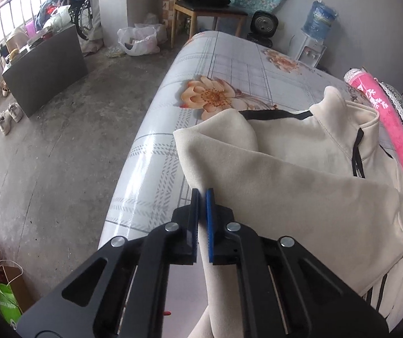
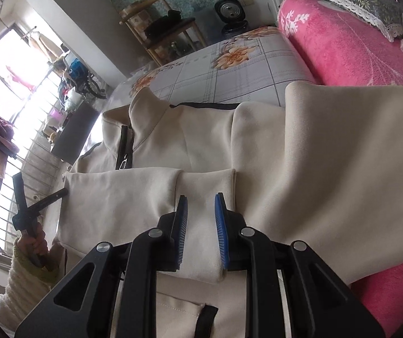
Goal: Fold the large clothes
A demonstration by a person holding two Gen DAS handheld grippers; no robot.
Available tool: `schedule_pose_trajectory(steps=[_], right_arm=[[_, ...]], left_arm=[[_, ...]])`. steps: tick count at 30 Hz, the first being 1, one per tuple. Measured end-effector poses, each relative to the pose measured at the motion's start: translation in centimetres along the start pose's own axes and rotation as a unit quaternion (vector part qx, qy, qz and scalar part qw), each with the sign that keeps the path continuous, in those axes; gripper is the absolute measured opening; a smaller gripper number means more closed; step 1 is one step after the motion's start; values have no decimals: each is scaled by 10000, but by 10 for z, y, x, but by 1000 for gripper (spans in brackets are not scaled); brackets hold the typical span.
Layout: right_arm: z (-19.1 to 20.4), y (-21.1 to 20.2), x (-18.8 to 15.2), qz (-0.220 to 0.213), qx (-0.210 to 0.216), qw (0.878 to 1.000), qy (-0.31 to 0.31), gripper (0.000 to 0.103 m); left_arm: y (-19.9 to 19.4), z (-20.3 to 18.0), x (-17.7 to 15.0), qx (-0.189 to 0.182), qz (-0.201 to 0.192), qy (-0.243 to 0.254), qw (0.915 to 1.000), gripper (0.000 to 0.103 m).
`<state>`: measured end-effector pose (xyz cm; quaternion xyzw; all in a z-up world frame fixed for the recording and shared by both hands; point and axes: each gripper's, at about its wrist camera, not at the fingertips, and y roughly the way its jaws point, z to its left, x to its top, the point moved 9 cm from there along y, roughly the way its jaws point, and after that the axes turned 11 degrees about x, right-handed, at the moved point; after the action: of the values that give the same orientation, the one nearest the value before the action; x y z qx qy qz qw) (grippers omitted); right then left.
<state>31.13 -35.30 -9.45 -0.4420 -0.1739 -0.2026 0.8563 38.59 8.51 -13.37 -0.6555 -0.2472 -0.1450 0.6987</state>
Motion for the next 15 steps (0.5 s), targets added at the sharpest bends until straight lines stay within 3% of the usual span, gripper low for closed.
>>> schedule_pose_trajectory(steps=[5,8,11,15], right_arm=[[20,16,-3,144,8,9985,-525,20],[31,45,-17,566,-141,9935,-977,20],[25,64,-26,784,-479,9883,-1219,20],[9,54,-14,578,-849,9891,-1051,20]], left_arm=[[10,16,1,-255,75,-356,9990,4],[21,24,-3,-567,205,-733,9955,4],[19,21,-3,-474,129,-535,9974,5],[4,27,-3,-333,10,-482,9983,9]])
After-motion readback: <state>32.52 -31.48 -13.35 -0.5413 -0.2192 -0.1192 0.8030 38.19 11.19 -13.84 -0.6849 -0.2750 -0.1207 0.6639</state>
